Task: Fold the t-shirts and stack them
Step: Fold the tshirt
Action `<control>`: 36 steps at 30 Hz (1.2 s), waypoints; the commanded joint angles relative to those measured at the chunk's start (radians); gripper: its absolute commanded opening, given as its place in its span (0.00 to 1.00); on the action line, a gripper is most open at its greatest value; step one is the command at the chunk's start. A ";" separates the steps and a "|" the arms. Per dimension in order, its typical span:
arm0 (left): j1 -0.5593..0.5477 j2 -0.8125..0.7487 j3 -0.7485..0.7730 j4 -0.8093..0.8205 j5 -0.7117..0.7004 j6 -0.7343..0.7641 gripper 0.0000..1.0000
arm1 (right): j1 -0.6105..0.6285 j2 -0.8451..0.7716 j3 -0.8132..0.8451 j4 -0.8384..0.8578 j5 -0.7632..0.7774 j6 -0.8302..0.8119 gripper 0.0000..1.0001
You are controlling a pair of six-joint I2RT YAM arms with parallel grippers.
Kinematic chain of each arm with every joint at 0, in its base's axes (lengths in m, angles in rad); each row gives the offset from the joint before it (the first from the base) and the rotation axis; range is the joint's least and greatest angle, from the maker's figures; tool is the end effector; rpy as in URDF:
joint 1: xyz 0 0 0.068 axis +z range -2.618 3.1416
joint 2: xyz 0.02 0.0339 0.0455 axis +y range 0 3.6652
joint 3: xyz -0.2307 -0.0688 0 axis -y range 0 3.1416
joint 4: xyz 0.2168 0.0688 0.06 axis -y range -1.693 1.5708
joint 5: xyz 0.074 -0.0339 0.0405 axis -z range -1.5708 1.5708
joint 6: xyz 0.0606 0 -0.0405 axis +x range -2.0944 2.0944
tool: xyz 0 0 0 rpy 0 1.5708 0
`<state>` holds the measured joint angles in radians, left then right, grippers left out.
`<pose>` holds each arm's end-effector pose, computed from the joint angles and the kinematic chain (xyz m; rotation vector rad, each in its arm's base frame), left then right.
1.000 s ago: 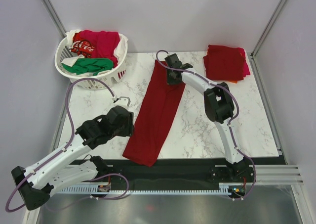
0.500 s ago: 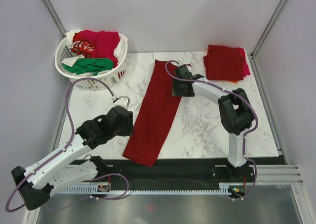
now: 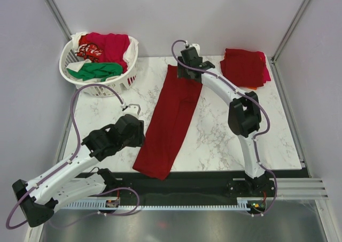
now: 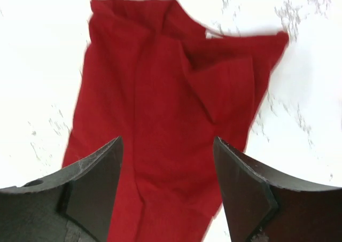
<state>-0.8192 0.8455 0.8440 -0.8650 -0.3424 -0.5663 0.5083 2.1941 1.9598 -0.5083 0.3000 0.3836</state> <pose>0.1301 -0.1094 0.2459 0.1502 2.3802 -0.2419 0.4251 0.2163 0.2197 0.0091 2.2760 0.1208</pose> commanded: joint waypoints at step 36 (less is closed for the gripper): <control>0.005 0.599 -0.117 0.069 0.106 -0.274 0.33 | -0.241 0.045 -0.185 0.218 -0.371 0.115 0.79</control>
<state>-0.8165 1.4162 0.7372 -0.8108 -0.2443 -0.7681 0.2676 2.1532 1.6890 -0.3161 -0.0086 0.4698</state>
